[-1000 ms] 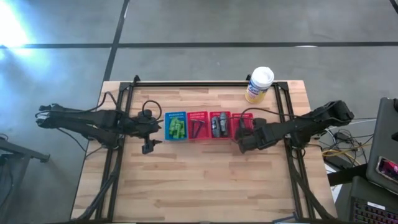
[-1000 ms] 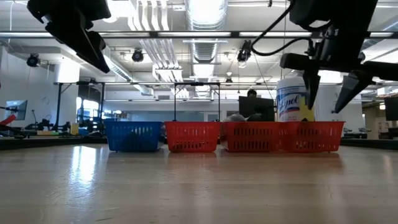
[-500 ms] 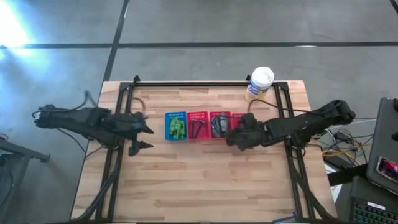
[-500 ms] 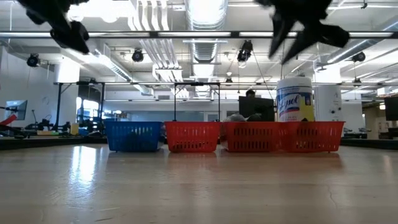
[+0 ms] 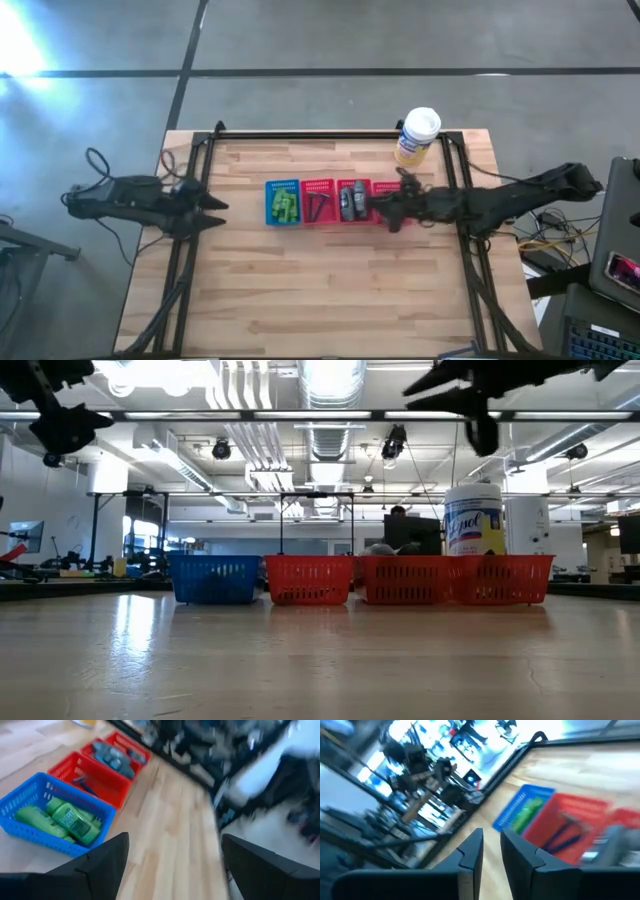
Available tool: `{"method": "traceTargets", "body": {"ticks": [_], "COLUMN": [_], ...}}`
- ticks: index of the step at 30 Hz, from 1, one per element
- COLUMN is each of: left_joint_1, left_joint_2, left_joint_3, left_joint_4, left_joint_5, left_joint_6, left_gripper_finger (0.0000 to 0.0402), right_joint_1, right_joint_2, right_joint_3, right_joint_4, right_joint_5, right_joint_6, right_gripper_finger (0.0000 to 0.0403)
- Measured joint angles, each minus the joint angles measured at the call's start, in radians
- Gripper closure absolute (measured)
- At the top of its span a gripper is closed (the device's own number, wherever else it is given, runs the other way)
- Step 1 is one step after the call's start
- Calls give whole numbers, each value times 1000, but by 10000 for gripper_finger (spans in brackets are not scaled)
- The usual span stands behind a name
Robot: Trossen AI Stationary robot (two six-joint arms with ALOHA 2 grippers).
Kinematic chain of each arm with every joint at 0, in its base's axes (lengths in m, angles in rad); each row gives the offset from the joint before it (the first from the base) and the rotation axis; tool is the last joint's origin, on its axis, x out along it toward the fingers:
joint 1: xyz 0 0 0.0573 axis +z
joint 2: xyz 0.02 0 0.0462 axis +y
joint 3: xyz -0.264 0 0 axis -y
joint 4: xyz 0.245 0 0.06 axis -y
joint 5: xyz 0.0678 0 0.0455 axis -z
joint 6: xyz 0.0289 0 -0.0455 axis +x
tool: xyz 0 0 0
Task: Pick & Place Travel size toiletries
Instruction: Return to Home Position
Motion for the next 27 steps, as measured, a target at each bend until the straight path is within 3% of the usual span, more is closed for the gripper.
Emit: {"method": "traceTargets", "body": {"ticks": [3, 6, 9, 12, 17, 24, 27], "left_joint_1": [1, 1, 1, 1, 1, 0, 0], "left_joint_2": [-78, -149, -218, -233, -202, -182, -185], "left_joint_3": [0, -11, -12, -9, 19, -2, -11], "left_joint_4": [-48, -22, 72, 38, -58, -54, -53], "left_joint_5": [-67, -126, -206, -261, -256, -248, -249], "left_joint_6": [-117, 1, 150, 181, 33, -14, -14], "left_gripper_finger": [78, 81, 81, 79, 81, 79, 81], "right_joint_1": [-13, -13, -22, -22, -22, -22, -22], "right_joint_2": [-156, -293, -423, -522, -661, -813, -857], "right_joint_3": [-18, -42, -85, -125, -275, -596, -593], "right_joint_4": [-182, -271, -253, -248, -222, 116, -33], "right_joint_5": [4, 95, 149, 114, 82, 84, 76], "right_joint_6": [26, -42, -216, -321, -301, -312, -271], "right_gripper_finger": [345, 352, 360, 366, 371, 356, 347]}}
